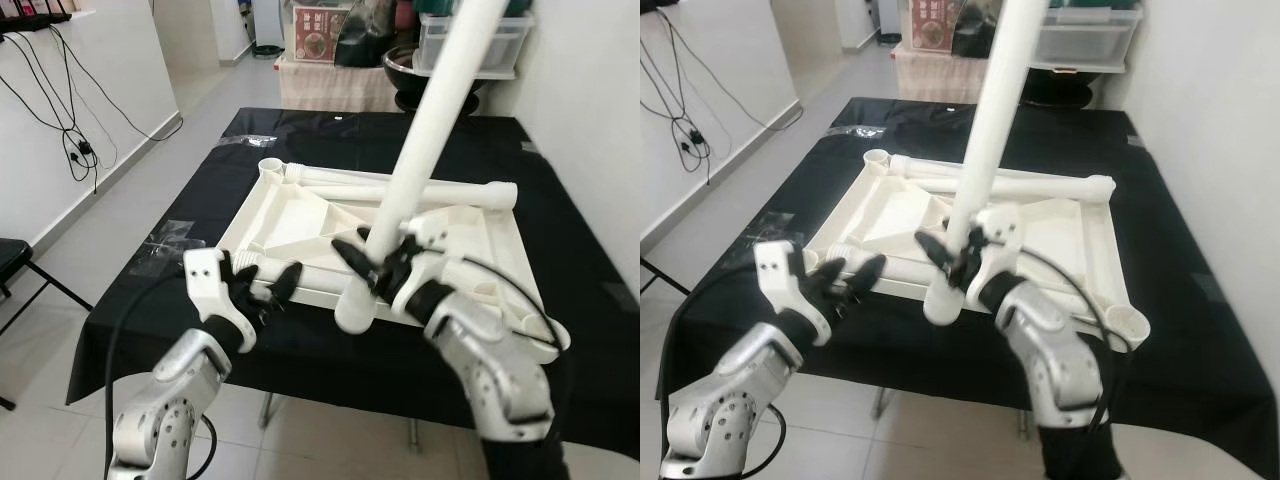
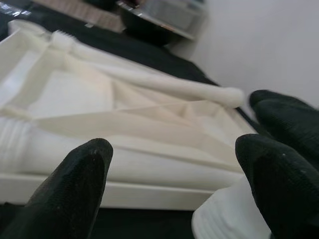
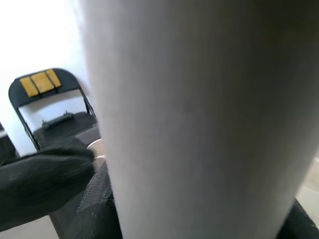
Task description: Building children table
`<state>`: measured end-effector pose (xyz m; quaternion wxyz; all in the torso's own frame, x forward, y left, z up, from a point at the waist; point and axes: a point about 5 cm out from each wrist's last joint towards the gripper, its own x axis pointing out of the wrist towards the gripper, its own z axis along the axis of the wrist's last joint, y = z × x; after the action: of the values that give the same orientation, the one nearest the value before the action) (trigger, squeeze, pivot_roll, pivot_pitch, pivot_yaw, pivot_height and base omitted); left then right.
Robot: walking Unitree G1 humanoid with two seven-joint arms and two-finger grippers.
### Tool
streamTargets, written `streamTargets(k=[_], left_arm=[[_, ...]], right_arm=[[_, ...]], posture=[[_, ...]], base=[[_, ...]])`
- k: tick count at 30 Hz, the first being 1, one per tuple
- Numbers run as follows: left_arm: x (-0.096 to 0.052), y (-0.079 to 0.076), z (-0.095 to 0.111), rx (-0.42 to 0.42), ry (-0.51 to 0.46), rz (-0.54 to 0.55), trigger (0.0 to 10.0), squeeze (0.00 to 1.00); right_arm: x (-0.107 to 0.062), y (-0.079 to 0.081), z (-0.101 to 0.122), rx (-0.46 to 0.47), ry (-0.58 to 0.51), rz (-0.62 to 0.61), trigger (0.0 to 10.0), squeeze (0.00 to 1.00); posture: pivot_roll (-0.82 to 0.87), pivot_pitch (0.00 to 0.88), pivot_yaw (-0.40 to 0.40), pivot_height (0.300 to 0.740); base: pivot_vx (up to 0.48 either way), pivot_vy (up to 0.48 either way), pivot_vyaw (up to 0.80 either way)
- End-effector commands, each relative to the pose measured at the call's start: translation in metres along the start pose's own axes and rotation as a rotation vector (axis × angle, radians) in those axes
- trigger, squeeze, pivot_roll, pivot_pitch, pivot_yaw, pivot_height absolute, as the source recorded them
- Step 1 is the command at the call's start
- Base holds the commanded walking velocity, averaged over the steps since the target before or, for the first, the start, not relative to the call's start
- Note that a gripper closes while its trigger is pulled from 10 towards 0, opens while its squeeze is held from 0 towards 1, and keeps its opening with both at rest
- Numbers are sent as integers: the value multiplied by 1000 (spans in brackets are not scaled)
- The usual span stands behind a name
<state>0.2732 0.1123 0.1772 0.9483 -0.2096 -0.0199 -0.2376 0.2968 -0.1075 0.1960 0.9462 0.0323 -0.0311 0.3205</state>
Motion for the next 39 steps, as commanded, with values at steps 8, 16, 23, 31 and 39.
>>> streamTargets(k=[8,16,23,31,39], left_arm=[[-6,10,-8,114,52,26,10000,0],[-17,4,-31,171,150,-6,10000,0],[-17,18,-29,189,148,91,10000,0],[-19,13,-27,264,148,70,10000,0],[-18,6,-27,379,172,1,10000,0]], right_arm=[[1,-3,-2,-46,-12,-29,10000,0],[6,-8,4,-76,-22,-43,10000,0],[13,-10,15,-89,-69,-40,10000,0],[19,-13,21,-113,-84,-49,10000,0],[23,-38,27,-156,-73,-124,10000,0]], posture=[[-20,6,-18,740],[-19,14,-19,740],[-16,26,-15,740],[-11,59,-10,740],[-9,85,-3,740]], base=[[0,-474,0],[0,-120,0],[0,0,0],[0,360,0],[0,0,0]])
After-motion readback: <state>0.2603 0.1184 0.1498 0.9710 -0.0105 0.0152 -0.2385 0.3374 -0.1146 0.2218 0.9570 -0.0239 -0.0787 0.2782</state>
